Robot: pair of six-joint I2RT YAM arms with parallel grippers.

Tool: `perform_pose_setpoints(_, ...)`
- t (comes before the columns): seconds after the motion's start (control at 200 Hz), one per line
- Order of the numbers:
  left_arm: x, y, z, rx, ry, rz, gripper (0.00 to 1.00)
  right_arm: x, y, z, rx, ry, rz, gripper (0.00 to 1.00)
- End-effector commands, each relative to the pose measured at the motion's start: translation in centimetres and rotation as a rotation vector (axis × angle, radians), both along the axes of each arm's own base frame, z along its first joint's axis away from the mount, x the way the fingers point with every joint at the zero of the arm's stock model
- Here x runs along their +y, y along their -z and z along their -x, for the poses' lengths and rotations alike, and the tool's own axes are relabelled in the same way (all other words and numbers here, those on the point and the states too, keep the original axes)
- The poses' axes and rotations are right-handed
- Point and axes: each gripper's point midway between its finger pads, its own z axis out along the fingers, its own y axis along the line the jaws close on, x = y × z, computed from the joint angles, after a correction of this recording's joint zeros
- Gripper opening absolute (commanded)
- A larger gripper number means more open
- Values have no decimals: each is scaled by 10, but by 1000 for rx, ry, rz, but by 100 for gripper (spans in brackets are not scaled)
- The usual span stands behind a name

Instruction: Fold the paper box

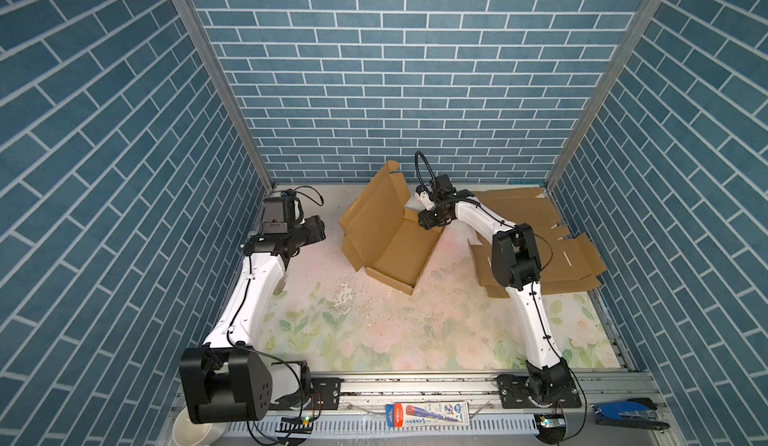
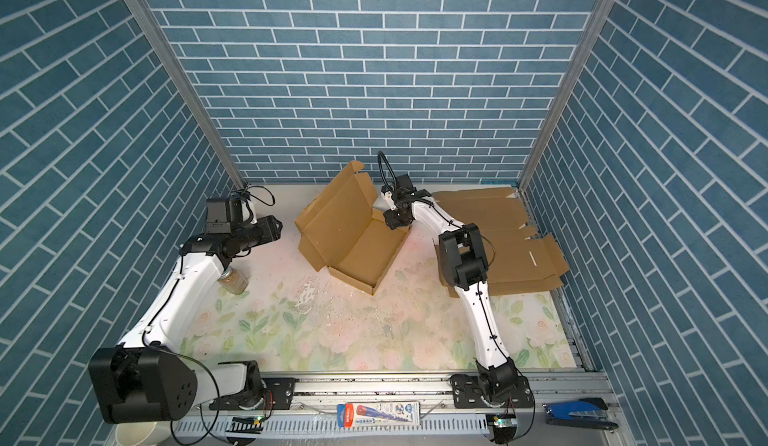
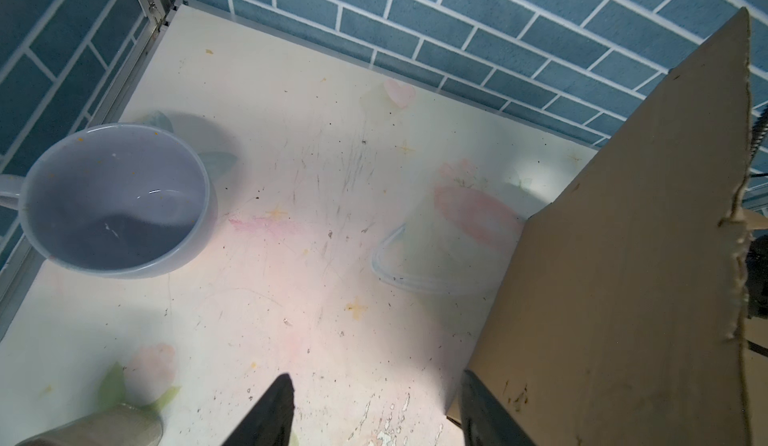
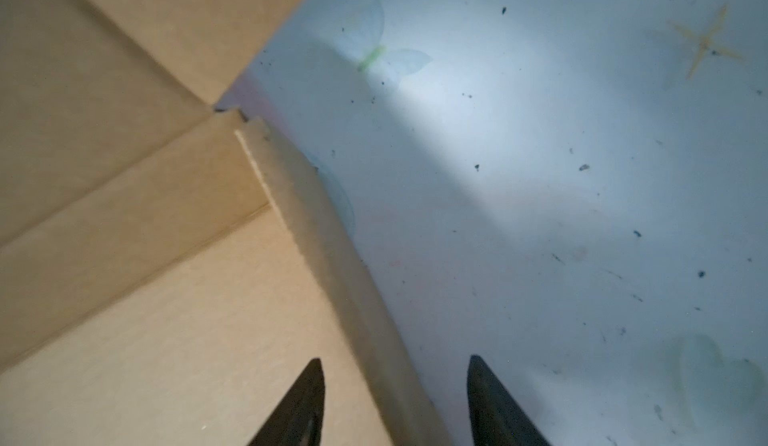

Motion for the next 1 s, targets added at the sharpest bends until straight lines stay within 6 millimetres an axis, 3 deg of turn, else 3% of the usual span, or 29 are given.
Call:
perform_pose_setpoints(0.0, 1, -5, 2, -34, -9, 17, 63, -1, -10, -8, -82, 34, 86, 40)
perform_pose_setpoints(0.185, 3, 6, 9, -23, -27, 18, 62, -23, -11, 6, -183, 140, 196, 15)
perform_pose_setpoints(0.31, 4, 15, 13, -17, -43, 29, 62, -42, -1, 29, -182, 254, 236, 0)
perform_pose_setpoints(0.4, 4, 20, 14, -12, -45, 33, 61, -49, 14, 51, -181, 297, 259, 0)
perform_pose_setpoints(0.415, 4, 20, 14, -14, -45, 36, 61, -49, 4, 52, -200, 307, 244, 0)
perform_pose_setpoints(0.56, 4, 22, 11, -17, -51, 48, 61, -59, 20, 65, -166, 367, 294, 0)
perform_pose_setpoints(0.59, 3, 22, 10, -18, -51, 51, 61, -63, 35, 67, -145, 376, 322, 0)
perform_pose_setpoints(0.765, 4, 19, 6, -39, -44, 39, 60, -58, 30, 71, -109, 408, 264, 0)
perform_pose_setpoints(0.82, 2, 19, 4, -46, -34, 43, 61, -54, 30, 74, -78, 411, 239, 10)
perform_pose_setpoints(0.85, 1, 19, 3, -52, -27, 44, 61, -49, 12, 73, -83, 414, 198, 15)
perform_pose_setpoints(0.995, -8, 20, -4, -73, 33, 61, 64, -42, -6, 76, -36, 412, 98, 36)
